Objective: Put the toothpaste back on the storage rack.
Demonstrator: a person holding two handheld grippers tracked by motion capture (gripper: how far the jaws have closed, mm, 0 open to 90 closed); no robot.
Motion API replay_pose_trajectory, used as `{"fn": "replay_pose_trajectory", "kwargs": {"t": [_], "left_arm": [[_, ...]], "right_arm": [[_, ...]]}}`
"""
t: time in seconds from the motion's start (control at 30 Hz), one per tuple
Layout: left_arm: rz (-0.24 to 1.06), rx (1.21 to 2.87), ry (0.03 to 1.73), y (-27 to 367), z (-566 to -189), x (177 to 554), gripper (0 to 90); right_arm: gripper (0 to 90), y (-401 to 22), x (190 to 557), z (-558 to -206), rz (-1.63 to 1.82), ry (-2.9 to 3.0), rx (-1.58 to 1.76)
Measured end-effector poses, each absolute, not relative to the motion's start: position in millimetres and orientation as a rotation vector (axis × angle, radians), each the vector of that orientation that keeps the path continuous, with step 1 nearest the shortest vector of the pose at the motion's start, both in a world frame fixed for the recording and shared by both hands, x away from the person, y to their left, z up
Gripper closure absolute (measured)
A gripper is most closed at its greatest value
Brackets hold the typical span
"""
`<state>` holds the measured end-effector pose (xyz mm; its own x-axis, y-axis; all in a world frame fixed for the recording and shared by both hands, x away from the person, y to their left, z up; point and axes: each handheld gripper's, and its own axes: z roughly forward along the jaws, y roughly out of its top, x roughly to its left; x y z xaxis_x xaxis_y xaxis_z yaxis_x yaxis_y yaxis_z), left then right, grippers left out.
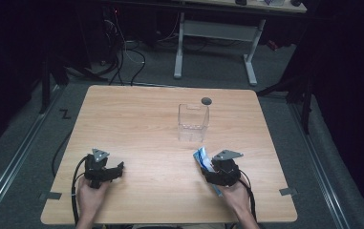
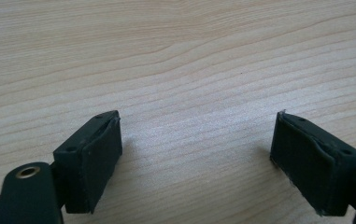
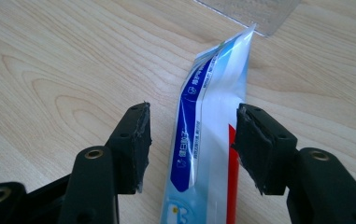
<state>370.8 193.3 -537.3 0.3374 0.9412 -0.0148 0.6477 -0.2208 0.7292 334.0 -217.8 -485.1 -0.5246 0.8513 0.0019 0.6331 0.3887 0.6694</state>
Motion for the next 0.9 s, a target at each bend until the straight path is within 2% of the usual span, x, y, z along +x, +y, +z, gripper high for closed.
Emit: {"fn": "replay_pose_trajectory", "kwargs": {"t": [0.9], "left_arm": [[0.584,1.959,1.389,193,-537,371,17.0]], "right_arm": [[45.6,-206,360,-497,0.681,2.368,1.348]]}}
